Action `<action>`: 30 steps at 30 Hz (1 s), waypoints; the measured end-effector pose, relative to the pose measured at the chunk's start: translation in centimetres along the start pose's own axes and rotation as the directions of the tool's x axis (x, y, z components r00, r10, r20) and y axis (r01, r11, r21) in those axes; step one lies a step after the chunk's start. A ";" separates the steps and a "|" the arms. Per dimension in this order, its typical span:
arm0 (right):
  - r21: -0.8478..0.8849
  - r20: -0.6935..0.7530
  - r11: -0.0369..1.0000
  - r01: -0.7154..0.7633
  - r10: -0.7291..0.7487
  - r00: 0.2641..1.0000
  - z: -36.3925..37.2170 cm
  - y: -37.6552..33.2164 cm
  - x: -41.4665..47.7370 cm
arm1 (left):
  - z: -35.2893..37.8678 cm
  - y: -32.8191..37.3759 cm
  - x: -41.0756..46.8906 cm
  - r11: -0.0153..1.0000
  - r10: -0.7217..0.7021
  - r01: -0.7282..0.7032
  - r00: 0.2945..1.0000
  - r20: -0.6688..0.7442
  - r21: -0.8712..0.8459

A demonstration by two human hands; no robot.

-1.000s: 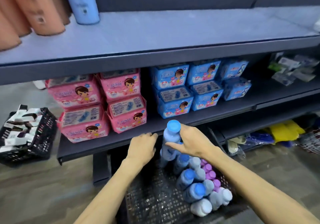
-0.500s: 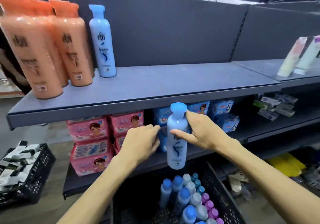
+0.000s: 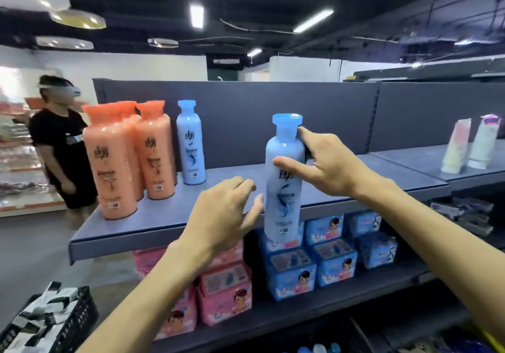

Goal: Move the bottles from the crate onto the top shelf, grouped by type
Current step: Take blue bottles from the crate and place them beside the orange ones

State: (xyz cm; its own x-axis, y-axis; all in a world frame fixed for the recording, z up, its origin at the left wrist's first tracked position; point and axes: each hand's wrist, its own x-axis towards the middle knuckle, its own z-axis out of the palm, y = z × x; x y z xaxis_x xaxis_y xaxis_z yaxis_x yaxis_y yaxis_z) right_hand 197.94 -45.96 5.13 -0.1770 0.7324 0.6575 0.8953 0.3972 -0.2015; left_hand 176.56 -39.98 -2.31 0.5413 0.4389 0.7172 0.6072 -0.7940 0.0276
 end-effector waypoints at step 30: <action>-0.188 0.159 0.972 0.142 -0.113 0.981 6.8 1.1 9.7 | 2.4 -4.5 3.4 0.830 -0.538 0.531 0.843 -0.004 0.172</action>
State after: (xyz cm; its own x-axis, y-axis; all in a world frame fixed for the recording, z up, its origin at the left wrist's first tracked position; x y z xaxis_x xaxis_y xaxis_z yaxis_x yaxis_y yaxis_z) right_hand 194.43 -34.66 6.32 -0.3397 0.7615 0.5520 0.9217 0.3864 0.0340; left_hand 177.08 -33.92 -1.64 0.1271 0.7959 0.5920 0.8912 -0.3536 0.2841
